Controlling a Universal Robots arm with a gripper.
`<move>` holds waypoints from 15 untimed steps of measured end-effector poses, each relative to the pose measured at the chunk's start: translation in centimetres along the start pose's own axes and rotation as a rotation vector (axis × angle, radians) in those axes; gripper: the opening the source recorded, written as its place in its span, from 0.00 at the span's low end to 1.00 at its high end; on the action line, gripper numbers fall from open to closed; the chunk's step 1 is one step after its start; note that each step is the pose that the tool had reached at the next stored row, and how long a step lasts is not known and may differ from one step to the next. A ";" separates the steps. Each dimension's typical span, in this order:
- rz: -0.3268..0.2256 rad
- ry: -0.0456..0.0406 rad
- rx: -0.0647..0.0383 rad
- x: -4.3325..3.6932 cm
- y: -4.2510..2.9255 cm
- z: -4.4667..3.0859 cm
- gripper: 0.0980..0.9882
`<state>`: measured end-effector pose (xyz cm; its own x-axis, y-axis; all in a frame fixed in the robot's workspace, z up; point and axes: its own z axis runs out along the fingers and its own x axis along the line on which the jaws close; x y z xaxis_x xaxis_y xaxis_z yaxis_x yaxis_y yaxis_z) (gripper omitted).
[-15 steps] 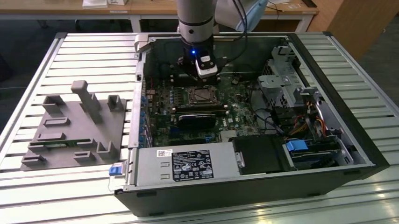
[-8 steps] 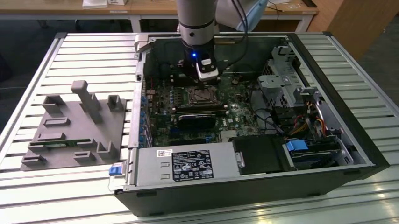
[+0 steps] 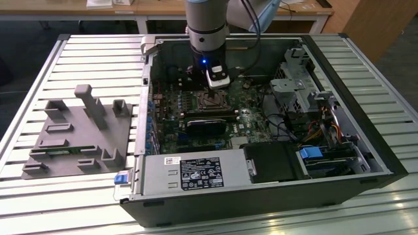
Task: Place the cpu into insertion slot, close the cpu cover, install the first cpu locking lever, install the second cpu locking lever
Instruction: 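Install the first cpu locking lever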
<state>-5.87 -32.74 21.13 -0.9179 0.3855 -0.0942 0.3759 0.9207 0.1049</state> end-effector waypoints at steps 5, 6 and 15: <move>0.001 -0.0009 0.002 -0.29 -0.67 -0.05 0.00; 0.001 -0.0011 0.003 -0.34 -0.79 -0.05 0.00; -0.001 0.0005 0.014 -0.43 -0.98 -0.05 0.00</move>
<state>-5.85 -33.81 21.11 -0.9184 0.3844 -0.0938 0.3766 0.9219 0.0910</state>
